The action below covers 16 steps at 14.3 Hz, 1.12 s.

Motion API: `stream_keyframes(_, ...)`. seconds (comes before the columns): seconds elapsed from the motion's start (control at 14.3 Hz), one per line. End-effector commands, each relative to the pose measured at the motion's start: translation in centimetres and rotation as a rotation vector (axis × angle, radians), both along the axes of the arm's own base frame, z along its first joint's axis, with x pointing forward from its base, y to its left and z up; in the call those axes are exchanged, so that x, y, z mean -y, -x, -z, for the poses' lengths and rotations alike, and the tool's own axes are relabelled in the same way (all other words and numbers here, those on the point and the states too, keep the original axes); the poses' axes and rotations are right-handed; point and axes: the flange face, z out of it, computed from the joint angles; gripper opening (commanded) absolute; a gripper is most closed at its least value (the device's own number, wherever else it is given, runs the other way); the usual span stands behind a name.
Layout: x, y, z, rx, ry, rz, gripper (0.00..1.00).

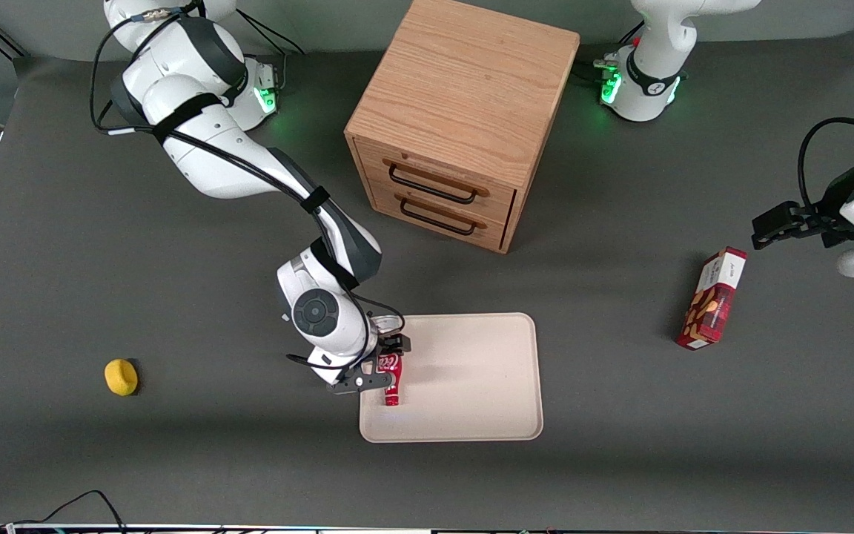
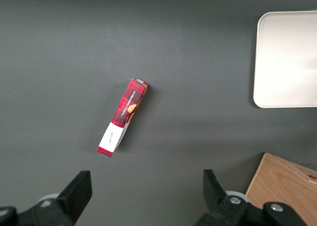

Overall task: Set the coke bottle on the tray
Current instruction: 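Lower the upright bottle onto the tray's edge area, then open the right gripper and pull it back from the bottle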

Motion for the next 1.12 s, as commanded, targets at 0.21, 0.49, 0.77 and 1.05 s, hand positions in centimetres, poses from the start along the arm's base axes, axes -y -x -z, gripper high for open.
stream_keyframes(0.21, 0.0, -0.6, -3.0, 0.05, -0.008, -0.018, 1.0)
stream_keyframes(0.49, 1.9, -1.3, -9.4, 0.045, 0.02, -0.001, 1.0)
stream_keyframes(0.77, 6.8, -0.8, -19.7, -0.009, 0.094, 0.047, 1.0)
stream_keyframes(1.05, 13.8, 1.6, -31.0, -0.09, 0.117, 0.129, 1.0)
